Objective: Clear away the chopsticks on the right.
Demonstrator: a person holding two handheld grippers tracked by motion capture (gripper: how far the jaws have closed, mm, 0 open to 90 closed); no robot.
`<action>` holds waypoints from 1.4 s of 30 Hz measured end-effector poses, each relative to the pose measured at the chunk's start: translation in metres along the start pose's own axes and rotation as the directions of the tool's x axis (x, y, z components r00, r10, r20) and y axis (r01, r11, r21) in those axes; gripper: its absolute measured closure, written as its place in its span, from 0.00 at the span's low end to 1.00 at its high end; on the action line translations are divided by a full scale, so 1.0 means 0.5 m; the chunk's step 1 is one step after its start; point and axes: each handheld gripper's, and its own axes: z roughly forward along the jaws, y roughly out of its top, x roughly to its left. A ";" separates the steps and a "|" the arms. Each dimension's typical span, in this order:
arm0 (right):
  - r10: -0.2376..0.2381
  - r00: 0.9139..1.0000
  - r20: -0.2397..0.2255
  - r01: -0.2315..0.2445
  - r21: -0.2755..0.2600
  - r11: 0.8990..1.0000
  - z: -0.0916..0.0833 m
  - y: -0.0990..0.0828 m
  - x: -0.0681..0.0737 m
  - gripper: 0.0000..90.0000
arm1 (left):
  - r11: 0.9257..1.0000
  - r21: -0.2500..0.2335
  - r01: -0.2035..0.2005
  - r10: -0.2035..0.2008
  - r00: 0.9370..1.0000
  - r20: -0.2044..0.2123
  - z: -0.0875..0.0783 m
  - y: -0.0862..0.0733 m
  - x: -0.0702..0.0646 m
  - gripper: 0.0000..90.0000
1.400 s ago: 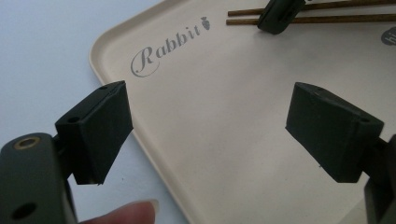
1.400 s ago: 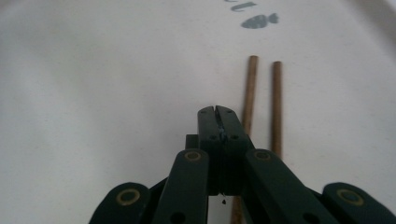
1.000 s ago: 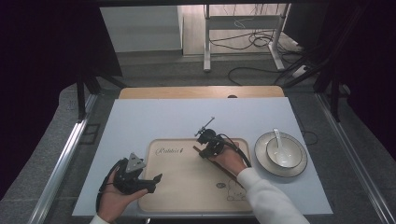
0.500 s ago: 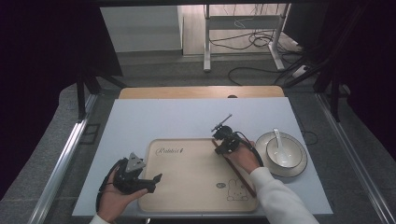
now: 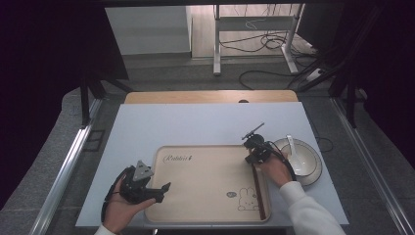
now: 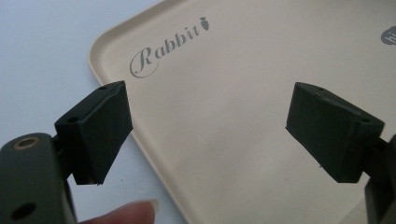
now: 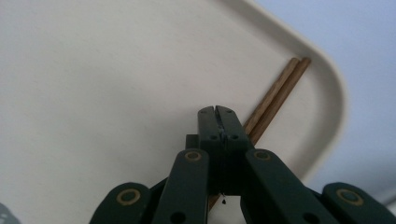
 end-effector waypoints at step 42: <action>-0.149 0.974 -0.170 0.045 -0.500 0.865 -0.197 -0.279 0.027 0.42 | 1.000 0.001 0.021 -0.021 1.000 -0.019 0.000 -0.006 0.002 0.16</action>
